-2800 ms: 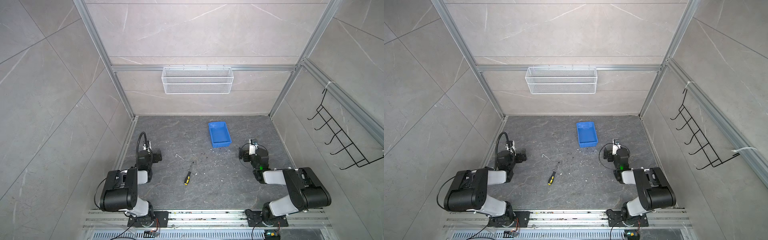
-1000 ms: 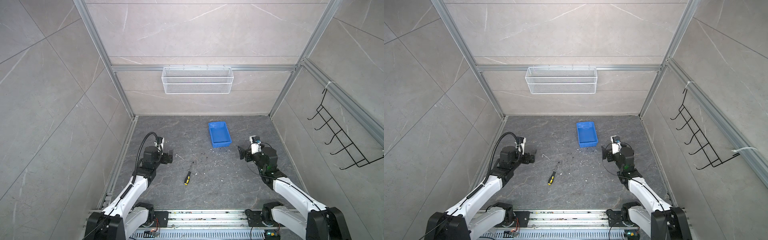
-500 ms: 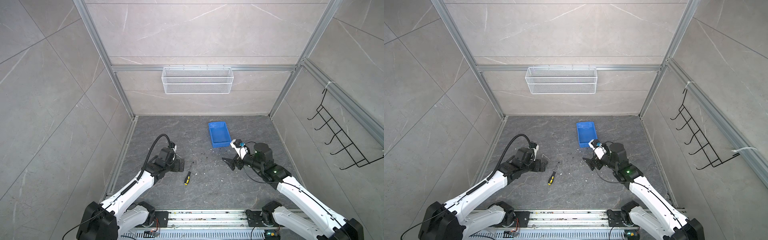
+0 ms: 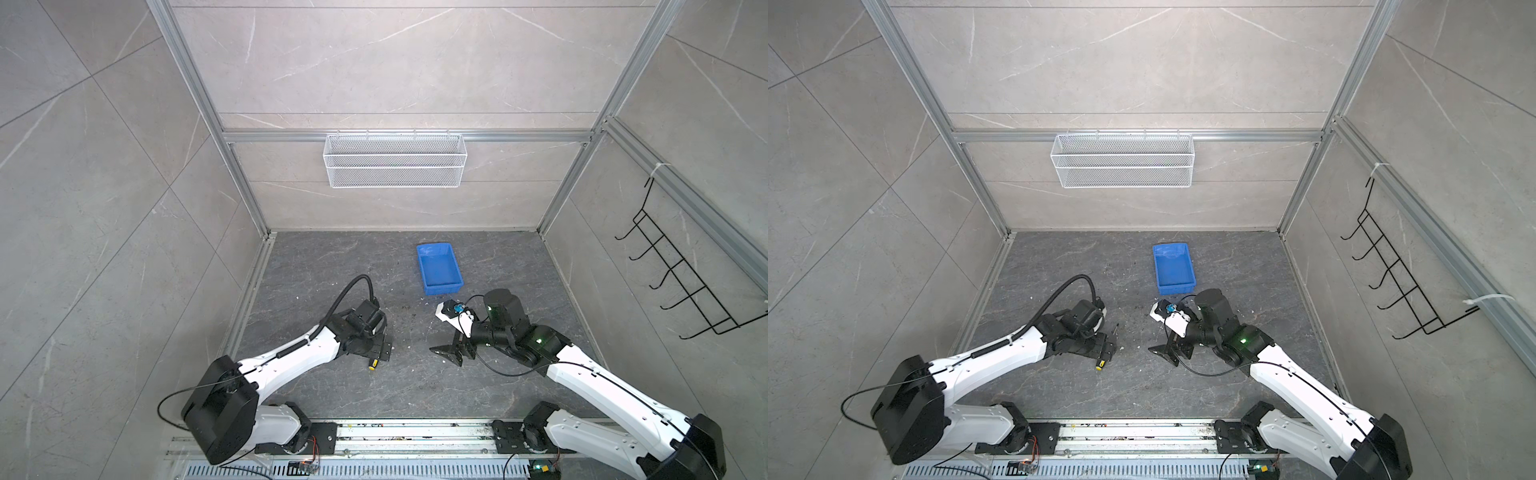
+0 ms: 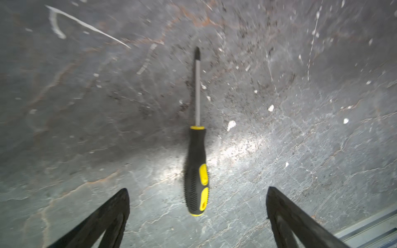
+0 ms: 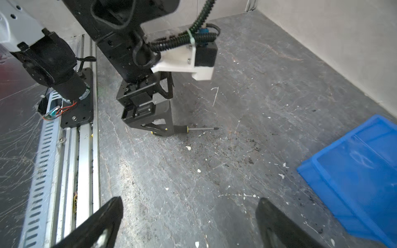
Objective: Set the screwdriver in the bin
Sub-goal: 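Lower the left gripper over the screwdriver handle while the right gripper approaches, then close the left gripper on the yellow-and-black screwdriver handle and lift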
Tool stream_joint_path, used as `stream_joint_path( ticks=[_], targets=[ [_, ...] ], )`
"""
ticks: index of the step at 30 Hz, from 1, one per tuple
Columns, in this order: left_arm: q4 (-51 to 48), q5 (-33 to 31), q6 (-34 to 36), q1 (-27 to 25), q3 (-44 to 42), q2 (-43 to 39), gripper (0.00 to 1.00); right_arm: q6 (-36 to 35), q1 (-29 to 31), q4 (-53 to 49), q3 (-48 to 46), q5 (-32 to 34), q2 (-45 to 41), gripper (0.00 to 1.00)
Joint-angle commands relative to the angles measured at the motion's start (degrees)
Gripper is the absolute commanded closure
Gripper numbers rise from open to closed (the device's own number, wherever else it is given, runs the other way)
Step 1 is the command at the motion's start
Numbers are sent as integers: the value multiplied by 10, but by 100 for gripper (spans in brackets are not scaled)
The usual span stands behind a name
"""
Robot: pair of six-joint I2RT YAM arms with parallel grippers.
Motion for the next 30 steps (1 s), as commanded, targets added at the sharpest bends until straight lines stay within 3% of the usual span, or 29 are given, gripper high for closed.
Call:
stream_joint_path(
  ticks=[1,10,14,30],
  targets=[
    [-51,-9,-25,-10,33,48,0,-16,10,-20,17,1,11,1],
    [-96,-35,-24,-17,59,119,12,-18,16,-28,15,14,11,1],
    [-99,-36,-26,-20,56,132,22,-19,16,-29,14,21,10,1],
    [-79,-29,-33,-26,39,152,77,-14,17,-15,24,47,19,1]
  ],
)
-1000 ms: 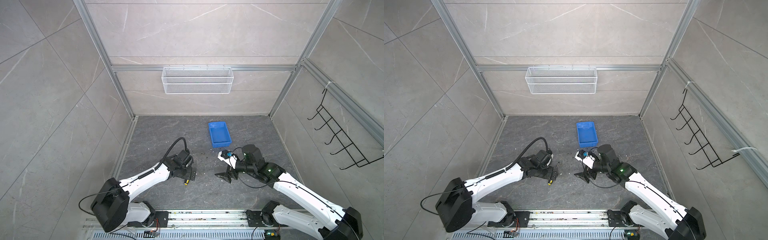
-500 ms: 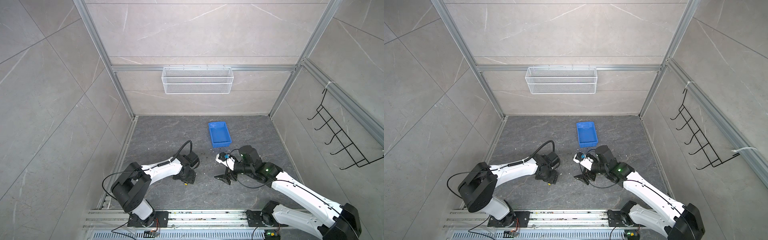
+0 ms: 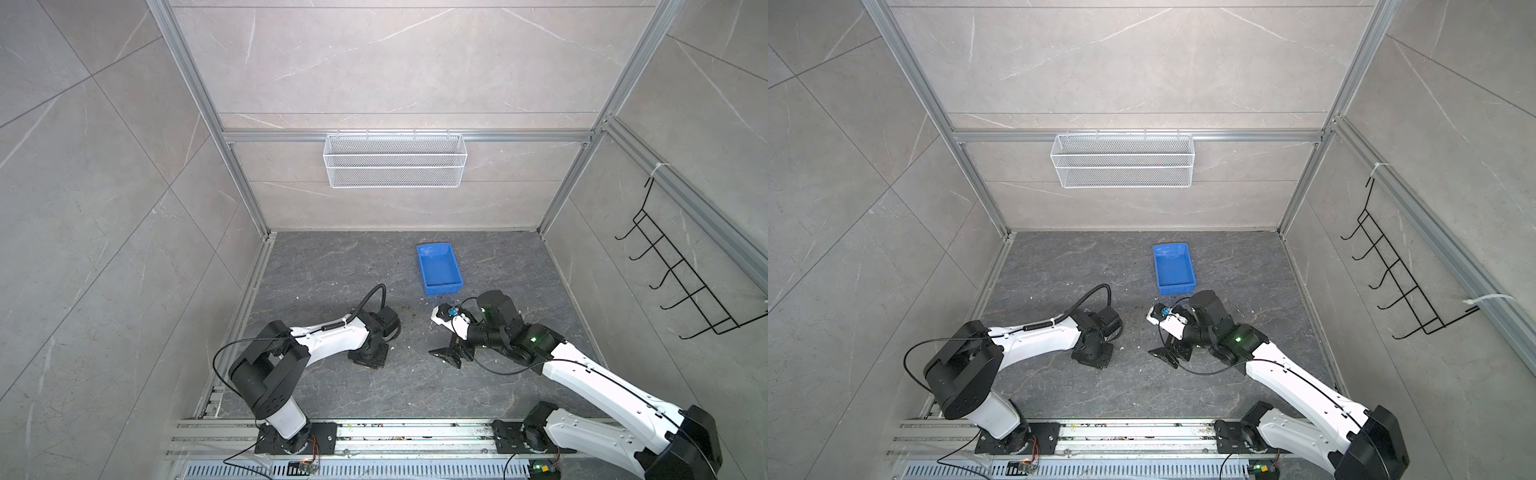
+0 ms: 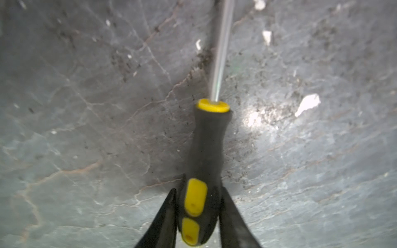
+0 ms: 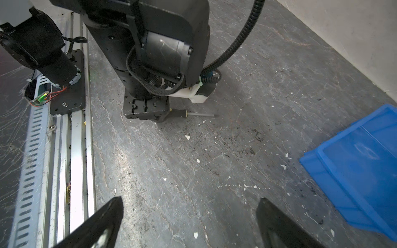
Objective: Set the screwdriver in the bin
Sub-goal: 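Close the left gripper on the yellow-and-black screwdriver handle and lift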
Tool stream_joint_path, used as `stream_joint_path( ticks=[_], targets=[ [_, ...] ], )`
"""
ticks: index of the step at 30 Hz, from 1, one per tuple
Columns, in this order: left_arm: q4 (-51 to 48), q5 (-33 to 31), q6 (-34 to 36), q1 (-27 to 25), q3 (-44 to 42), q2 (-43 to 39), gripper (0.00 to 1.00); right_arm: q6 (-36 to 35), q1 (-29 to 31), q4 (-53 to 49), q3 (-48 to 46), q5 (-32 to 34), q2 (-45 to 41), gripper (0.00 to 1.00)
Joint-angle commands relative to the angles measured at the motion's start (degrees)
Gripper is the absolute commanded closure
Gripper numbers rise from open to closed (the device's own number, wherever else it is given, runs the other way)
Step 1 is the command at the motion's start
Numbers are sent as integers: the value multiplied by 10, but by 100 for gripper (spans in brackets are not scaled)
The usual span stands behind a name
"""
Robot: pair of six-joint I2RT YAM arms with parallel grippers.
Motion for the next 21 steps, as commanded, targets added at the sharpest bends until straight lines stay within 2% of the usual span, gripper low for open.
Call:
stream_joint_path(
  ticks=[1,6,8,21],
  targets=[
    [2,3,-13,-1,-7,4,80,-1,4,2,21,11,5,1],
    [5,-4,-18,-2,-11,-6,97,0,4,5,26,17,6,1],
    [4,-8,-19,-2,-13,-12,100,1,4,7,26,18,6,1],
    [41,-61,12,-2,-13,-115,100,41,4,59,11,32,-19,1]
  ],
)
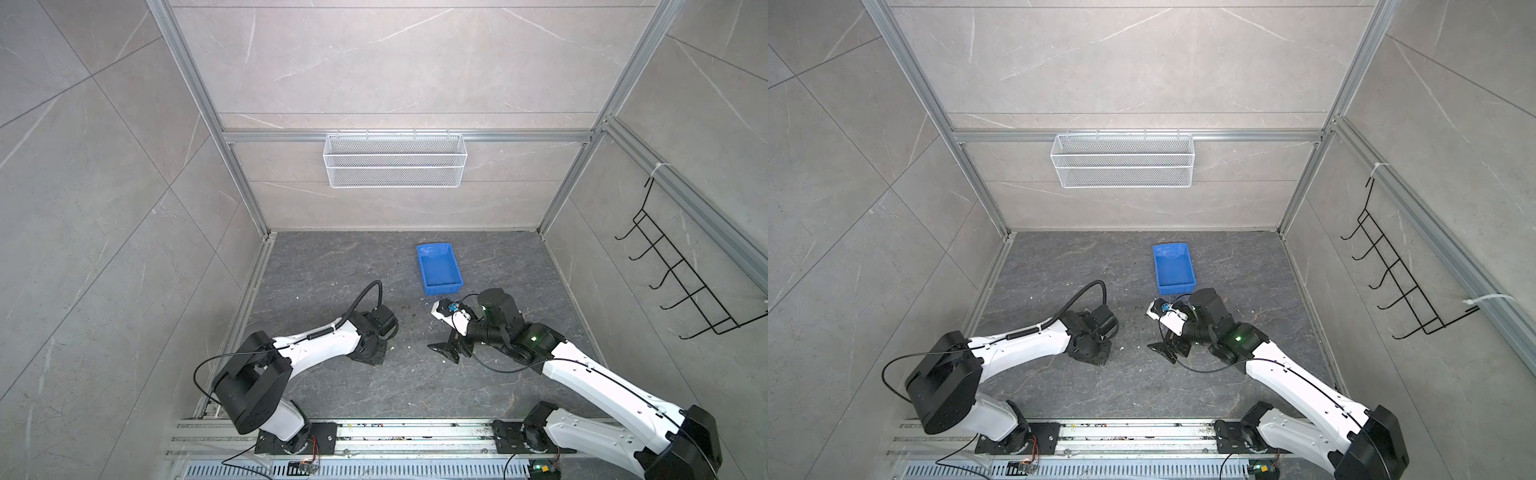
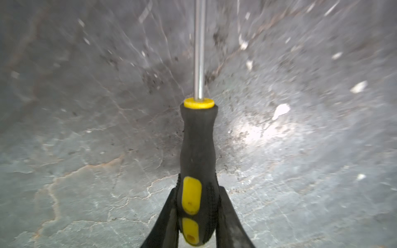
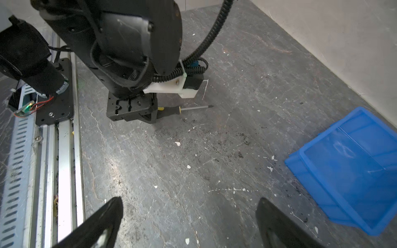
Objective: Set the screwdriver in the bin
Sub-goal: 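Close the left gripper on the yellow-and-black screwdriver handle and lift, then raise the screwdriver upright with the left gripper while the right gripper grasps its handle top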
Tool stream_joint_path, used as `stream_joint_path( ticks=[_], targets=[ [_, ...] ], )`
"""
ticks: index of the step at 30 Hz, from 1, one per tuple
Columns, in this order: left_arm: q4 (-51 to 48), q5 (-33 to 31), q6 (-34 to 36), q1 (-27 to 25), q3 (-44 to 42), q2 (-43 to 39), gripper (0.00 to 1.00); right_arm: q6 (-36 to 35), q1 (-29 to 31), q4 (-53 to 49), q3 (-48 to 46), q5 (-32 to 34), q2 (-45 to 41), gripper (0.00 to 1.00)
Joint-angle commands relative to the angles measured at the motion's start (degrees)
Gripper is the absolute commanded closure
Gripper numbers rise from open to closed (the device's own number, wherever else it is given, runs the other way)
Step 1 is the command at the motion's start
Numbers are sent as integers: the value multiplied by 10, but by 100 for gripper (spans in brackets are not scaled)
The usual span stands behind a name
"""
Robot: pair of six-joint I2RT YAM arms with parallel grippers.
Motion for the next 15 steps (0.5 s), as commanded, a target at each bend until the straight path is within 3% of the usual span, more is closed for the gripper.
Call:
stream_joint_path(
  ticks=[1,15],
  targets=[
    [20,-31,22,-2,6,-46,100,27,3,37,3,10,-20,1],
    [128,-54,164,6,6,-144,100,82,2,94,-3,24,-58,1]
  ],
)
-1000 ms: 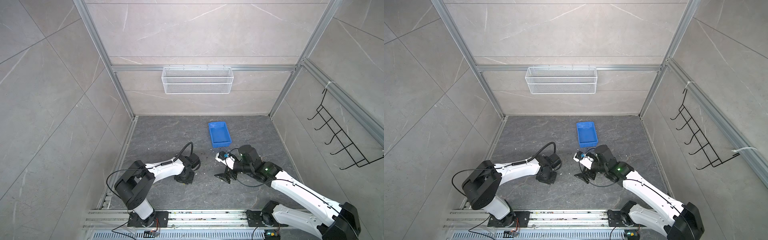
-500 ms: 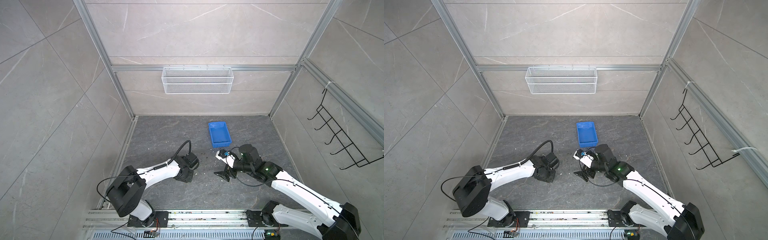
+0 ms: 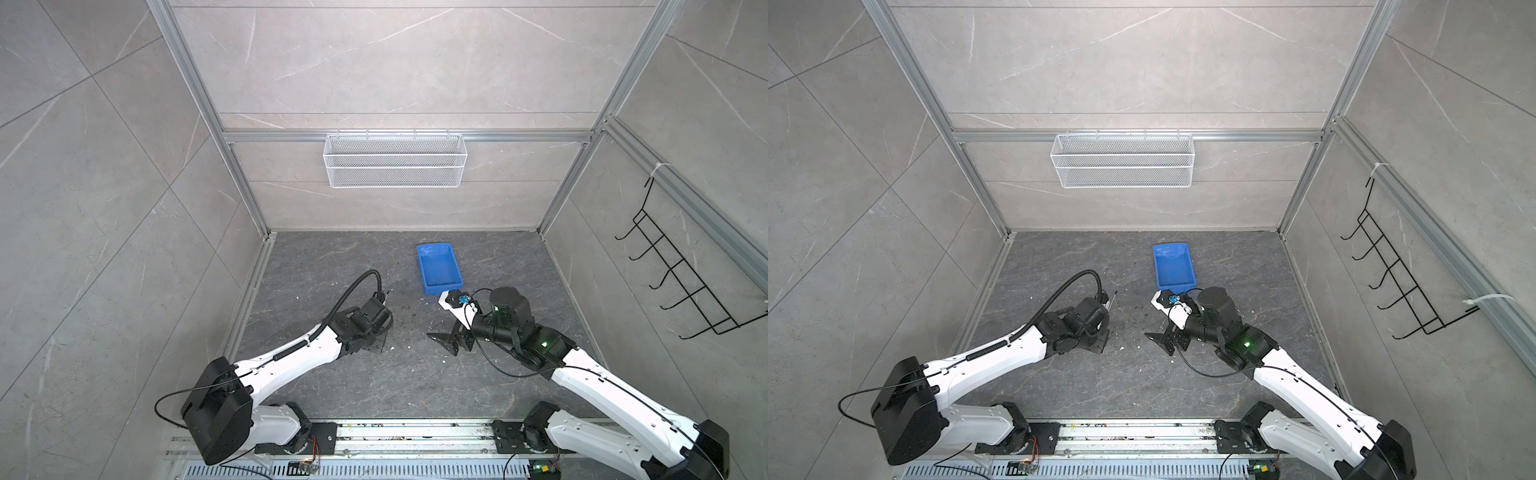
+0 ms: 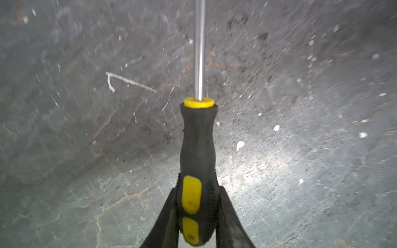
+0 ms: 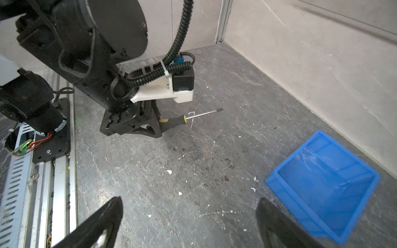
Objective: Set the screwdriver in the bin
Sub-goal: 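Raise the screwdriver upright with the left gripper while the right gripper grasps its handle top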
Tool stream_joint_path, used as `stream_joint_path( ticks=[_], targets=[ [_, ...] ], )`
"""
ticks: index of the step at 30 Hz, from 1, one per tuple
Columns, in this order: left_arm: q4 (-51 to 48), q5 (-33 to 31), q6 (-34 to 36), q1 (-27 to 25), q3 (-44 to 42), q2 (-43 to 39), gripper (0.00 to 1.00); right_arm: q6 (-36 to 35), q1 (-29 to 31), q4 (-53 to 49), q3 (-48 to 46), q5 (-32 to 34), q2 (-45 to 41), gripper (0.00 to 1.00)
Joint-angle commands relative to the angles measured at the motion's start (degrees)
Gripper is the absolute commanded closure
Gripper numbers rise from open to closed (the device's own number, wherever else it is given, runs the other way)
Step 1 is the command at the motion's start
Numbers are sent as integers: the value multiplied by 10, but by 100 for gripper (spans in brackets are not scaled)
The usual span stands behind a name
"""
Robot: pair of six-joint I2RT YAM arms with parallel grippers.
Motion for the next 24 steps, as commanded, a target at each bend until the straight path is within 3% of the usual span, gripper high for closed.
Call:
stream_joint_path(
  ticks=[1,8,13,18,24],
  targets=[
    [75,-2,68,9,1,-40,100,42,2,38,-4,9,-17,1],
    [252,115,78,63,-22,-46,100,170,-30,80,3,-22,-11,1],
    [367,221,66,70,-17,-27,100,274,-69,116,7,-44,-4,1],
    [443,310,27,70,-9,8,100,387,-121,215,-10,-103,12,1],
    [514,399,8,68,17,54,100,437,-145,293,-14,-125,32,9]
  ],
)
